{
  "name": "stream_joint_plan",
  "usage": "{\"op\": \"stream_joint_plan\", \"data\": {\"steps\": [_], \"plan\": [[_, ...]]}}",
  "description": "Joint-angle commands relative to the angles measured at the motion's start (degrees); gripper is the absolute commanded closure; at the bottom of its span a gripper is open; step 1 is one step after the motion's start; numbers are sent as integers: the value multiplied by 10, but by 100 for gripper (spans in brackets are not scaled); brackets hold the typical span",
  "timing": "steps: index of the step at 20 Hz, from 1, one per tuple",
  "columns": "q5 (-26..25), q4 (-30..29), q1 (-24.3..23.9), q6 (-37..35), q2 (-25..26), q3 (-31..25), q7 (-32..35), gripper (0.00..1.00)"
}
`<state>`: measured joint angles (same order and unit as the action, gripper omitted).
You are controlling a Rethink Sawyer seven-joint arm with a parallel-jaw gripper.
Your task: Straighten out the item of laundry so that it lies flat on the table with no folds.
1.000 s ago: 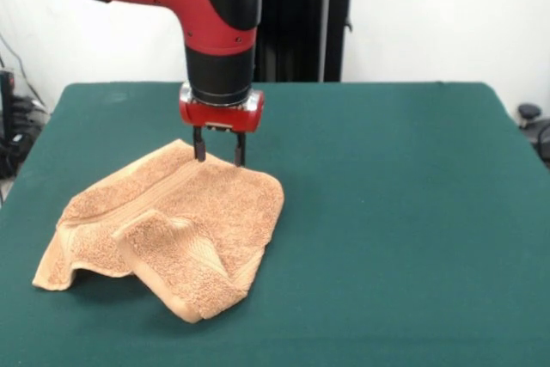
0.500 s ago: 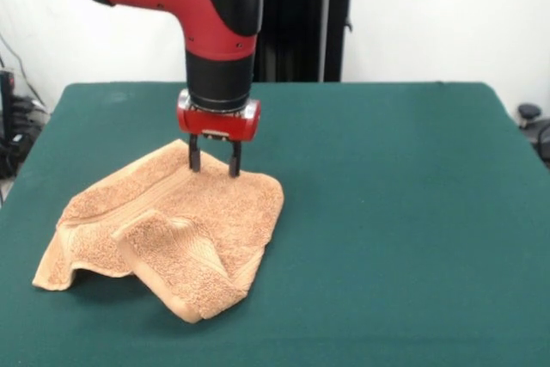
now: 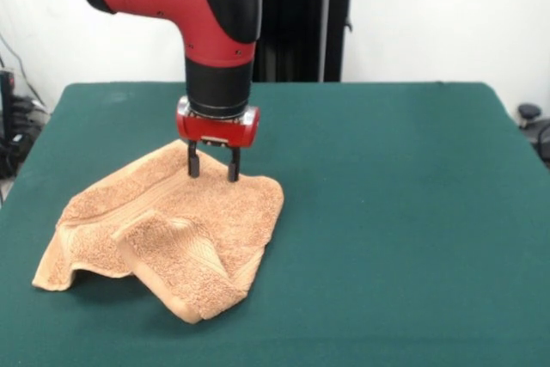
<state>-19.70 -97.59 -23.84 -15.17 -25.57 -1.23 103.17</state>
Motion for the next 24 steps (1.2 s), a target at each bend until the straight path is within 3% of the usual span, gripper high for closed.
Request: {"op": "stream_joint_plan", "data": {"steps": [1,9,18,24], "plan": [[-1,66,9,74,125,-21,73,0],[24,40,7,72,136,-28,100,0],[71,-43,64,98,101,4,172,0],[99,-80,77,128,96,10,180,0]]}}
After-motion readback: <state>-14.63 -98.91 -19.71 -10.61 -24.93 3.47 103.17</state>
